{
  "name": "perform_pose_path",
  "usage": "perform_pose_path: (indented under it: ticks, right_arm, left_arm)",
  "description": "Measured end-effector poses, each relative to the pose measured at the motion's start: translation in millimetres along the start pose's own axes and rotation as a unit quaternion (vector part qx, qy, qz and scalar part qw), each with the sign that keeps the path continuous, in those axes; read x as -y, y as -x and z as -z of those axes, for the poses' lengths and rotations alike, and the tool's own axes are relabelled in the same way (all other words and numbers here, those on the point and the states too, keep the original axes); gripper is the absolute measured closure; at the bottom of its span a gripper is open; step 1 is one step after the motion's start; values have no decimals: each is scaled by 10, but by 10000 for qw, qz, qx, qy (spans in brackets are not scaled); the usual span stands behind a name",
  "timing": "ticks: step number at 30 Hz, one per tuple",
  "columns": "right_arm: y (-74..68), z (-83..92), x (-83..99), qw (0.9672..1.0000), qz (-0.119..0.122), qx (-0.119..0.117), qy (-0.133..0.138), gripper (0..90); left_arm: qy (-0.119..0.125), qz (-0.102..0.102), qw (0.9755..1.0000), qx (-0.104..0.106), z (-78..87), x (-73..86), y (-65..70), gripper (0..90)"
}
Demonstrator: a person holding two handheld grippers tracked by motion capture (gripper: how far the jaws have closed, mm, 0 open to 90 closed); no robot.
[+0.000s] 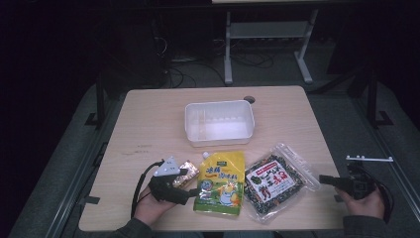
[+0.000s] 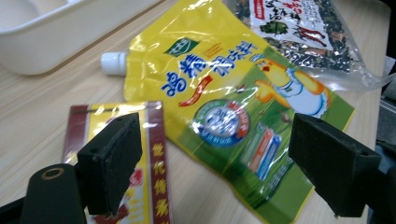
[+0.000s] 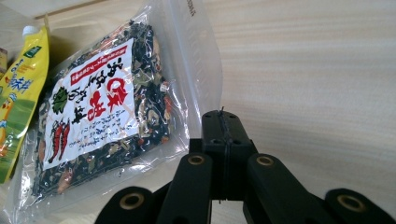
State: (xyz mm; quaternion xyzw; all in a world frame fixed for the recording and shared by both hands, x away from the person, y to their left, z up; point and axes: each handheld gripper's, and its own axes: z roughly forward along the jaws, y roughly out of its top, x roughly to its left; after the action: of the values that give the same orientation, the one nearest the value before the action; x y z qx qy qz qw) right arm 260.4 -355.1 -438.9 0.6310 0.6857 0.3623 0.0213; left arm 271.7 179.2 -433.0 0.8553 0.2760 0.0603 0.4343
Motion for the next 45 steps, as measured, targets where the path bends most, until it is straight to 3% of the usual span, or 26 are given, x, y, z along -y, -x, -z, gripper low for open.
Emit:
perform_pose_path:
  ticks: [9,18,26,36,40,45]
  right_arm:
    - [-149,192,-144,9993,315,23,224,898]
    - [-355,447,-357,9965,729,63,409,898]
    - [-521,695,-493,9924,1066,28,607,898]
    - [-753,927,-580,9866,1438,9,774,898]
    - [-855,988,-606,9836,1623,13,792,898]
    - [-966,1071,-600,9799,1808,-3,839,897]
  left_arm:
    - [-96,-123,9996,221,-173,-192,96,169]
    - [-198,-283,9983,477,-418,-431,194,171]
    - [-224,-361,9961,778,-742,-679,281,190]
    - [-276,-324,9940,1007,-1081,-931,241,212]
    - [-319,-312,9918,1194,-1245,-1033,205,224]
    - [-413,-308,9871,1513,-1479,-1167,152,240]
